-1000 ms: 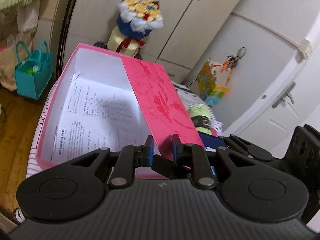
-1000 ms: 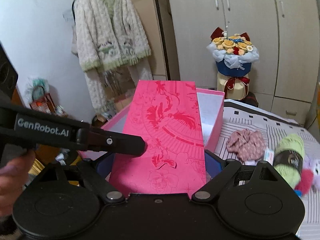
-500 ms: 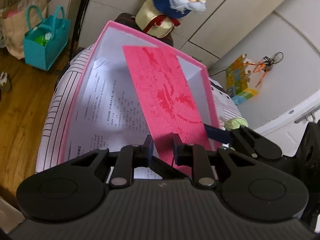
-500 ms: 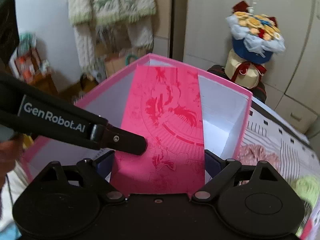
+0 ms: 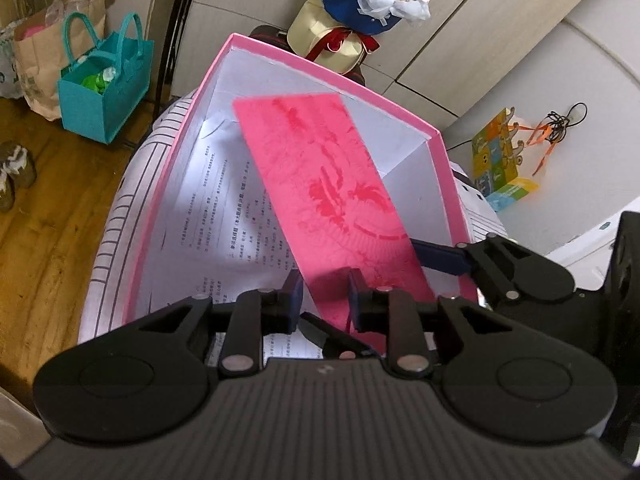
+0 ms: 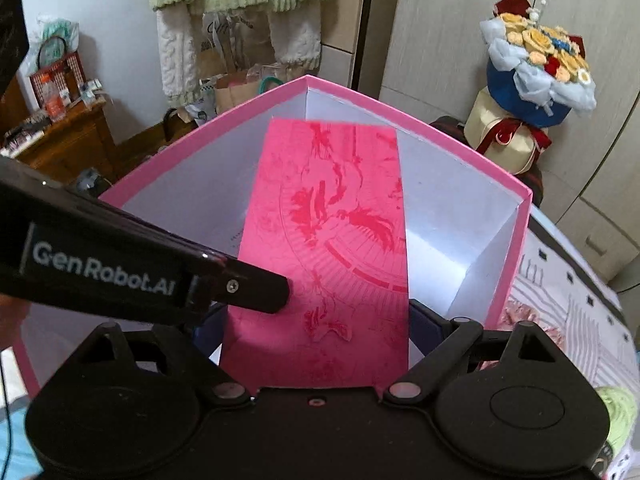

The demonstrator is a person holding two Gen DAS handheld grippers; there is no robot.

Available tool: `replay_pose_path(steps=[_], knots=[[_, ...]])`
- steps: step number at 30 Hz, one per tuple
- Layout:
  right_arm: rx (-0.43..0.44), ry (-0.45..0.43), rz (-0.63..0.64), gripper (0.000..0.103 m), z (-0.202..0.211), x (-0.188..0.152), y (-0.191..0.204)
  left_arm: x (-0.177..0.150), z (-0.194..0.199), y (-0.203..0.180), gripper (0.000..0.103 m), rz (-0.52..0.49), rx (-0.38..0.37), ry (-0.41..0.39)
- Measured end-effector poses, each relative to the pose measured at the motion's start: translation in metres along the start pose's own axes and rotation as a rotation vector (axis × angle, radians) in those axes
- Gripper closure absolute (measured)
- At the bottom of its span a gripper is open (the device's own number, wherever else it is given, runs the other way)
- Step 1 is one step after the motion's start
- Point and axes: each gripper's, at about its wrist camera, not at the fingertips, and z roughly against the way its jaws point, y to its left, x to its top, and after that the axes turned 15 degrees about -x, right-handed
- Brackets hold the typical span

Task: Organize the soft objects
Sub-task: 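Lower the envelope into the box and open the left gripper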

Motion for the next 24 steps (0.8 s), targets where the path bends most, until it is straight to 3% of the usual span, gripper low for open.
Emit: replay_pose_path(steps=[4, 8, 24], knots=[[-0.011, 0.004, 0.018, 0.009, -0.003, 0.002, 0.001, 0.000, 0.003, -0.002, 0.062, -0.048, 0.050, -0.041], [-0.054, -0.021, 0.058, 0.006, 0.001, -0.001, 0.004, -0.002, 0.013, -0.009, 0.055, -0.107, 0.074, -0.078], [-0.032, -0.112, 0.028, 0.006, 0.071, -0.021, -0.006, -0.040, 0.072, -0.062, 0.045, -0.345, 0.086, -0.145]])
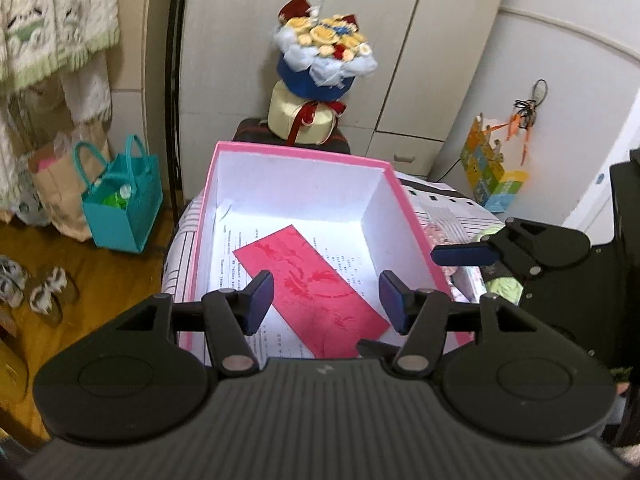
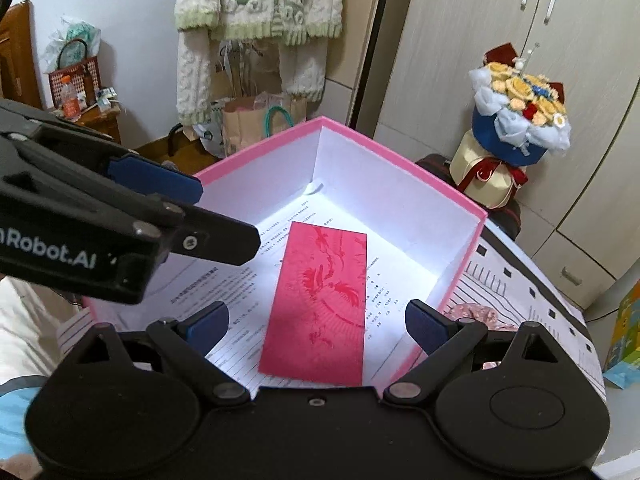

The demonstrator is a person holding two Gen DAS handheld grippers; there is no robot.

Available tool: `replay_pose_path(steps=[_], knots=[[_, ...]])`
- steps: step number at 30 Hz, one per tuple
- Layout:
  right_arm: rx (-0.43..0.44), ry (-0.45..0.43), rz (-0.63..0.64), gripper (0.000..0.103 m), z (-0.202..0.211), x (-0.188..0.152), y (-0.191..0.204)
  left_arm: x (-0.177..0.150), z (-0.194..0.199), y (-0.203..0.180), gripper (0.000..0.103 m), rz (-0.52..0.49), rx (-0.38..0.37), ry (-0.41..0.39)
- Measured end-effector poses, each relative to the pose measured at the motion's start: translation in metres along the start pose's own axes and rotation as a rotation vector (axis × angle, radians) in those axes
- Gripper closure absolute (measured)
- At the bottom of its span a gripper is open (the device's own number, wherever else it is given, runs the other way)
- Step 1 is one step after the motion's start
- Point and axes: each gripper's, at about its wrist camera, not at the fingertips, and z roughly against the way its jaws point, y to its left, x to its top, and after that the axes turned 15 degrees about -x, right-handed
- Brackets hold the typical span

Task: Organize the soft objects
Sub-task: 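Lower the envelope into the box and open the left gripper, then move the left gripper to the white plush toy and grasp it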

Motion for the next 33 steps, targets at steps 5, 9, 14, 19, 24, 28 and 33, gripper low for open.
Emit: replay_pose_path(steps=[5, 9, 14, 19, 24, 28, 33], knots=[[0.017, -0.037, -0.006, 0.006, 0.032, -0.009, -0.002, -0.008, 0.023, -0.024, 0.040, -0.065, 0.004, -0.018], [0.024, -0.077, -0.016, 0.006, 0.059, -0.018, -0.005, -0.016, 0.043, -0.043, 0.037, -0.117, -0.023, -0.031], [0.064, -0.122, -0.065, 0.006, 0.094, -0.037, -0.020, -0.029, 0.070, -0.072, 0.030, -0.199, -0.040, -0.078], [0.071, -0.160, -0.131, 0.006, 0.127, -0.064, -0.045, -0.041, 0.086, -0.098, 0.023, -0.261, -0.076, -0.087], [0.033, -0.207, -0.226, 0.006, 0.150, -0.098, -0.075, -0.057, 0.092, -0.113, 0.016, -0.296, -0.096, -0.109], [-0.017, -0.237, -0.245, 0.006, 0.158, -0.126, -0.089, -0.067, 0.080, -0.121, 0.015, -0.293, -0.132, -0.072], [-0.046, -0.237, -0.262, 0.006, 0.157, -0.162, -0.099, -0.081, 0.057, -0.134, 0.015, -0.302, -0.184, -0.005]])
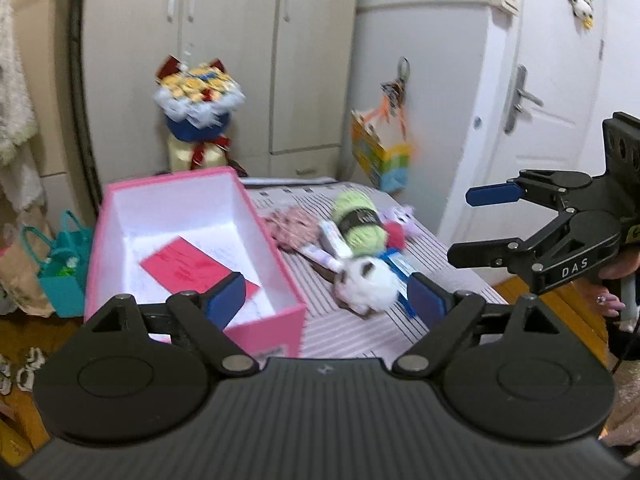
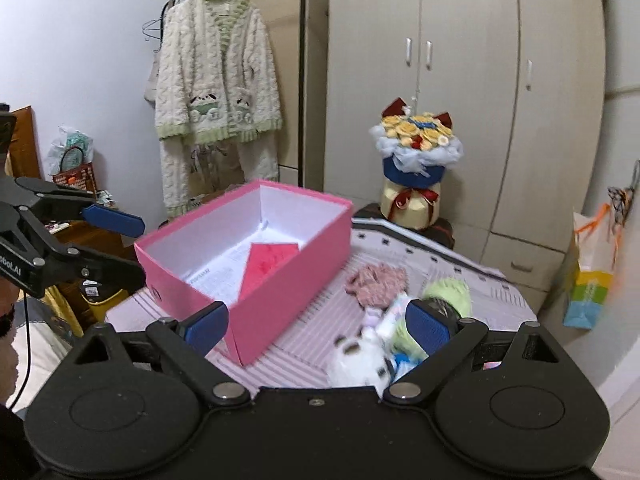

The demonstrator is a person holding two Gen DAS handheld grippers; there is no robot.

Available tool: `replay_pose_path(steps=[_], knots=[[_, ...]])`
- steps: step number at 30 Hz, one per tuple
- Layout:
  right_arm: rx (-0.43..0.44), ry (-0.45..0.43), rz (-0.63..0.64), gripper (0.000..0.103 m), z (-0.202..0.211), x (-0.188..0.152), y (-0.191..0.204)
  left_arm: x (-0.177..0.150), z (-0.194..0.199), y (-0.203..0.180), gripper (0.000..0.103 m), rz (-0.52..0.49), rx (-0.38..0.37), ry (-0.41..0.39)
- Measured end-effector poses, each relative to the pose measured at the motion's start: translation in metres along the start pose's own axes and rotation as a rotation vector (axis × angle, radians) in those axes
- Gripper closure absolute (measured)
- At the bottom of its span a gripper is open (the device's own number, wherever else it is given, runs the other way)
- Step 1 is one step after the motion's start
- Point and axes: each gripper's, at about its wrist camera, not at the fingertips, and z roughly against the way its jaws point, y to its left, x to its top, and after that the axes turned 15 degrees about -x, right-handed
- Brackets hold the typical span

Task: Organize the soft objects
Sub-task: 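Move the left gripper to the white plush toy and grasp it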

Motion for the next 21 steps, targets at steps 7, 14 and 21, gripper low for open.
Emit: replay_pose_path(steps=[7, 14, 21], knots=[[-0.004, 0.017, 0.014, 0.006, 0.001, -0.042, -0.006, -0.014, -0.038, -0.017, 0.015, -0.020, -0.039, 0.074], [-0.056, -0.002, 0.060, 0.006, -0.021, -0.073, -0.004, -0.019, -0.071, -0.023, 0.015, -0.018, -0.075, 0.048], [-0.102, 0.003, 0.067, 0.006, -0.053, -0.091, -0.007, -0.017, -0.105, -0.024, 0.017, 0.026, -0.134, 0.019]])
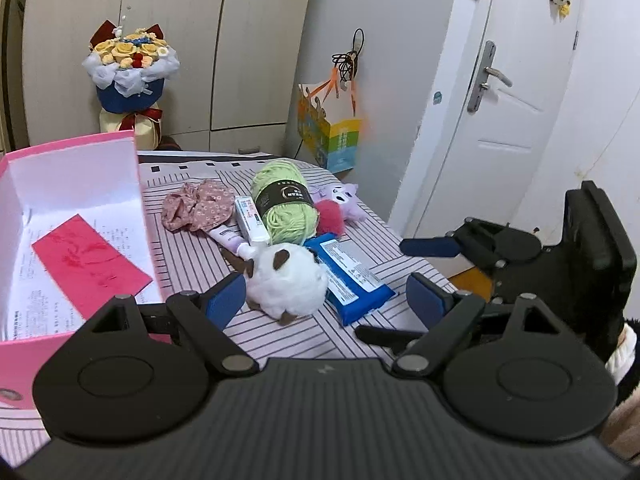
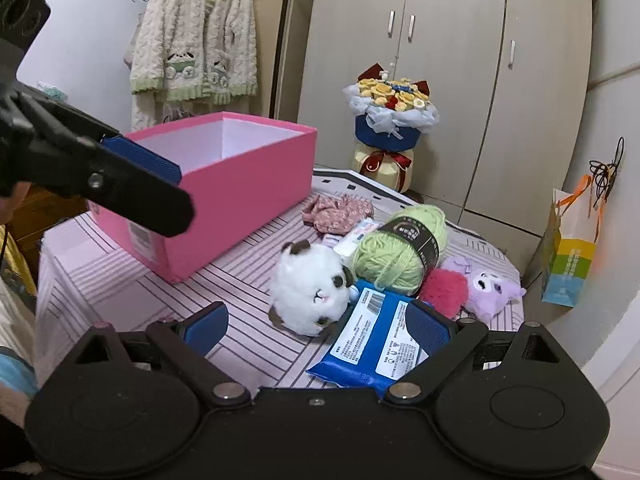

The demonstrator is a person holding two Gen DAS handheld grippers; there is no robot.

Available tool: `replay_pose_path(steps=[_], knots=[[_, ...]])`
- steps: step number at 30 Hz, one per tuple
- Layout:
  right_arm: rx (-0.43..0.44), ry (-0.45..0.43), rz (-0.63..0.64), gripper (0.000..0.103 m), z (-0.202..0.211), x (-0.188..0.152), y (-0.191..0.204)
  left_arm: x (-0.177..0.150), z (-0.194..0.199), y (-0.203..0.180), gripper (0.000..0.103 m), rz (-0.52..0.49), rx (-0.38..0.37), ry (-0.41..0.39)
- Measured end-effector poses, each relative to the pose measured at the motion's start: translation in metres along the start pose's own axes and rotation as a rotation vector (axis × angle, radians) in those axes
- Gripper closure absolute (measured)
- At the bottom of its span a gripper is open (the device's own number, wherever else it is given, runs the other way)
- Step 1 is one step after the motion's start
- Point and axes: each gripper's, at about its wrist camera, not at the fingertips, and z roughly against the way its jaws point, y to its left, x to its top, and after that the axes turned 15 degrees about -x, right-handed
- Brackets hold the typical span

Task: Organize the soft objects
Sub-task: 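Move the left gripper to the white plush toy and grasp it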

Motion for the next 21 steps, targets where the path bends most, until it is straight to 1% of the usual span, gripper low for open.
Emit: replay_pose_path(steps=[3, 6, 8, 10, 12, 14, 16, 18, 21], knots=[[0.022, 0.048, -0.055, 0.006, -0.022, -0.006, -0.001, 0.001, -0.015, 0.003, 0.017, 0.021, 0.004, -0.035], [0.067, 0.081, -0.147, 0.009, -0.045, -0.012, -0.005, 0.001, -0.032, 0.003, 0.018, -0.001, 0.043, -0.045], [0.066, 0.075, -0.169, 0.011, -0.054, -0.015, -0.003, 0.000, -0.044, 0.005, 0.018, 0.004, 0.078, -0.050], [0.062, 0.054, -0.162, 0.011, -0.058, -0.017, 0.002, 0.000, -0.057, 0.008, 0.019, -0.005, 0.113, -0.047], [0.079, 0.035, -0.158, 0.011, -0.064, -0.016, 0.005, -0.002, -0.070, 0.009, 0.019, -0.028, 0.167, -0.047], [0.074, 0.027, -0.165, 0.011, -0.069, -0.017, 0.008, -0.005, -0.080, 0.010, 0.019, -0.058, 0.222, -0.046], [0.069, 0.028, -0.182, 0.011, -0.074, -0.018, 0.007, -0.008, -0.087, 0.011, 0.020, -0.083, 0.257, -0.049], [0.062, 0.030, -0.198, 0.011, -0.078, -0.019, 0.007, -0.009, -0.090, 0.015, 0.020, -0.065, 0.256, -0.042], [0.063, 0.021, -0.198, 0.011, -0.079, -0.020, 0.007, -0.009, -0.095, 0.029, 0.024, 0.025, 0.198, -0.010]])
